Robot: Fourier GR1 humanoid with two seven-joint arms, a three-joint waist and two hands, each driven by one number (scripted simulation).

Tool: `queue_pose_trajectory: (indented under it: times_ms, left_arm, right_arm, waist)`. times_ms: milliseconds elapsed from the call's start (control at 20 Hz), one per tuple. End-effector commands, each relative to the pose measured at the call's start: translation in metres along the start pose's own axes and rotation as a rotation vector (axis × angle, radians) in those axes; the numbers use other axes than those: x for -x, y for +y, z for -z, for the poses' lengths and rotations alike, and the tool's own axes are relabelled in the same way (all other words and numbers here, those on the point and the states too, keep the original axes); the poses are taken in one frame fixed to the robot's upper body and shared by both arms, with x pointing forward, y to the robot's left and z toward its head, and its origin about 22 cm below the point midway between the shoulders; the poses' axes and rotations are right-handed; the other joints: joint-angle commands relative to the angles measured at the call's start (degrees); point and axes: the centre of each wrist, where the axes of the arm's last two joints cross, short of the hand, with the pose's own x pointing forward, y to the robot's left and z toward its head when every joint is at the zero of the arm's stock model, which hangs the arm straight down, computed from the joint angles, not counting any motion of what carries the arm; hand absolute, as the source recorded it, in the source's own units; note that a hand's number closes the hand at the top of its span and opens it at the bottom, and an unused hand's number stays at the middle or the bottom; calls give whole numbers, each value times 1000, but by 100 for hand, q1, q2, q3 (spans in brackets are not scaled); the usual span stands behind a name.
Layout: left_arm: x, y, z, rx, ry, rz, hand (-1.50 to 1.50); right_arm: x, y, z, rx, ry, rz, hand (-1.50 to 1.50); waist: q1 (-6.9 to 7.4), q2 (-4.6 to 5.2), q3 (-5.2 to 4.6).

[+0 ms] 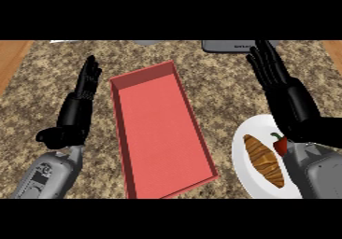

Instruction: Pick the croissant from the plate and place it in the cardboard box

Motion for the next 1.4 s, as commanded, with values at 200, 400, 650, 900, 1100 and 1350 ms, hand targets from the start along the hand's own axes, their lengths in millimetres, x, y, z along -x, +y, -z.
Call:
queue_pose_trajectory:
  times_ms: [200, 400, 650, 900, 1100, 1350]
  left_arm:
    - [50, 67, -36, -51, 303, 227, 0]
    - [64, 69, -73, -31, 426, 220, 0]
    - [55, 70, -74, -30, 425, 222, 0]
    - [54, 65, -74, -40, 445, 211, 0]
    - [49, 82, -70, -36, 439, 217, 0]
    - [49, 74, -76, -33, 445, 224, 0]
  right_arm:
    - [20, -27, -1, -137, -133, 201, -150]
    - [68, -56, -43, 131, 144, -229, 150]
    - [121, -79, -83, 180, 32, -1, -150]
    - [88, -128, -76, -102, 117, -351, -150]
    - [54, -158, -67, -265, 165, -589, -150]
    - [31, -145, -58, -559, 372, -789, -150]
  waist:
    - [30, -61, -135]
    - [7, -91, -147]
    - [-36, -109, -146]
    - [-70, -118, -155]
    - [-70, -128, -161]
    - [-62, -152, -173]
